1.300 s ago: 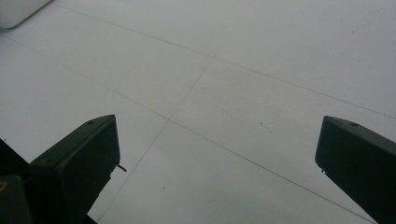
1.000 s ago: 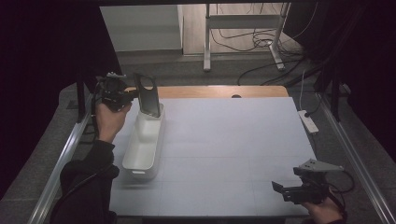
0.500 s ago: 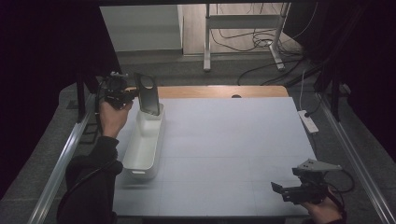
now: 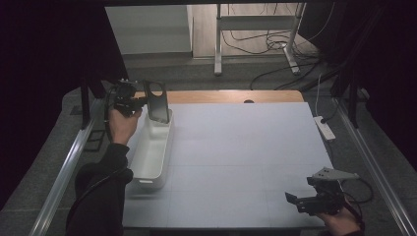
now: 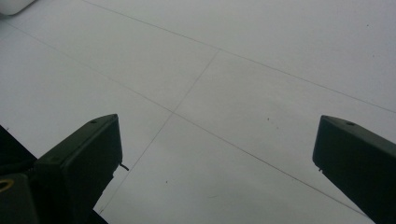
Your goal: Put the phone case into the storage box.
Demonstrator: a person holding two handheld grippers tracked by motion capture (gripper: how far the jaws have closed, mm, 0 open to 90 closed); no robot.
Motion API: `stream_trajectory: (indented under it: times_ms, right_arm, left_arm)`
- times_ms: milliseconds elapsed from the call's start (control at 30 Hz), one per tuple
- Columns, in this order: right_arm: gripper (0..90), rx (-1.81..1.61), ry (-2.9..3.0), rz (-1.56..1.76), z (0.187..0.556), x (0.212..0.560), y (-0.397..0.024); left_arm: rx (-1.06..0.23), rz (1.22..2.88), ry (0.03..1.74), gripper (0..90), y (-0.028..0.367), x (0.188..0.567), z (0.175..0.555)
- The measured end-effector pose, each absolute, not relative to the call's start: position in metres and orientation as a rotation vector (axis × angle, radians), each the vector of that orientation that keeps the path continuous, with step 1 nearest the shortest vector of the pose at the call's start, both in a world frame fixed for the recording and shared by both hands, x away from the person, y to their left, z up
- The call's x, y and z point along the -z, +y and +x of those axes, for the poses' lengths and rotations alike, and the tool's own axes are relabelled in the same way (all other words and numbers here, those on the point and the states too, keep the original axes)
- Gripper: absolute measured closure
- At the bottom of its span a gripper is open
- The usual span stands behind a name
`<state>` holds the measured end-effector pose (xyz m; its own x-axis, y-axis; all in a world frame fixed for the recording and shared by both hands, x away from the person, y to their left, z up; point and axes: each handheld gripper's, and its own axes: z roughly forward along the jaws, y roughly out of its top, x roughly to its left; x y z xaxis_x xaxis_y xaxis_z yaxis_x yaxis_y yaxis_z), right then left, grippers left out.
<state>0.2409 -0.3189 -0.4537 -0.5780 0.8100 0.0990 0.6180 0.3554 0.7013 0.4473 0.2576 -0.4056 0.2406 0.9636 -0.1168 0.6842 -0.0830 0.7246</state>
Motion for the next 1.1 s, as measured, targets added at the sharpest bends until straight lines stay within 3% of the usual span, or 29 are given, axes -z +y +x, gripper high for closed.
stream_trajectory:
  times_ms: [1100]
  right_arm:
    - [2.1, -1.030, 2.376, 1.282, 0.243, 0.455, -0.318]
  left_arm:
    - [-0.445, 1.886, 1.579, 88.6, 0.262, 0.448, 0.452]
